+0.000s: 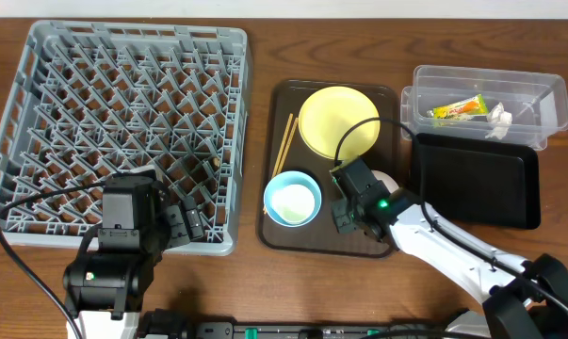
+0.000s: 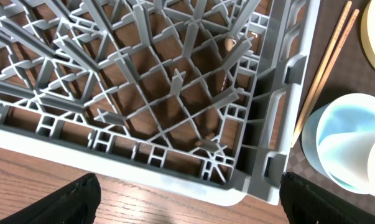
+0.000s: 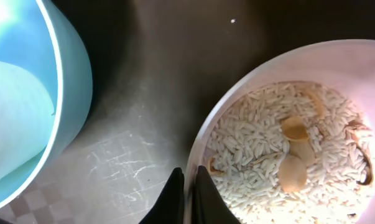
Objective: Sort waste into correct bins and load items into the dishwasher
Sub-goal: 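Lower the right gripper to the pink rice bowl rim and grip it, then lift the pink bowl and carry it right over the black tray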
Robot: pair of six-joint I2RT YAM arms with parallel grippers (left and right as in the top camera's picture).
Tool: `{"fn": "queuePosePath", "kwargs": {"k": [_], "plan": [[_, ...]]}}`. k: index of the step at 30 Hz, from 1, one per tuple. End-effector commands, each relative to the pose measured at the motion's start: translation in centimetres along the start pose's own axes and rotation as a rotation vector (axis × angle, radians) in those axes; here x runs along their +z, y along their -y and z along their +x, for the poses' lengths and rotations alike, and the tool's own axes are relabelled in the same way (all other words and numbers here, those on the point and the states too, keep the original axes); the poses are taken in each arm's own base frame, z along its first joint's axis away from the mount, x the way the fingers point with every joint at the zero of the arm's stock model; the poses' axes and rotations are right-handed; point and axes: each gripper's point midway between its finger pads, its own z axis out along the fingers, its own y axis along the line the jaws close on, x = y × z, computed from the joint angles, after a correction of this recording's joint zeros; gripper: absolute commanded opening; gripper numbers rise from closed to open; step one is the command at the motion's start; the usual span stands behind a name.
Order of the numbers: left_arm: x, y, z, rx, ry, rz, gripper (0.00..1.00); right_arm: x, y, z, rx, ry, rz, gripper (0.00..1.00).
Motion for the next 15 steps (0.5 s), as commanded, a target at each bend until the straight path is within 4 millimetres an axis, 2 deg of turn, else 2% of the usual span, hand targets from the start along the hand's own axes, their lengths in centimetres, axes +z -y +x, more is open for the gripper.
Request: {"fn": "queuePosePath", "kwargs": {"k": [1,7,15], "plan": [[-0.6,0.3,-0.5,0.018,0.015,0.009,0.94,0.2,-0.2,0.5,0.003,-0.016,0.001,0.01],[-0.6,0.2,-0.4,0.018,0.009,0.007,0.94,-0.5,-1.2,-0.4,0.002,-0.010,-0.047,0.01],[-0.6,0.2,-0.4,0.018,0.009,0.007,0.94,-3.9,-2.5,-3.5,-0.026,-0.009,-0.074,0.01]]}}
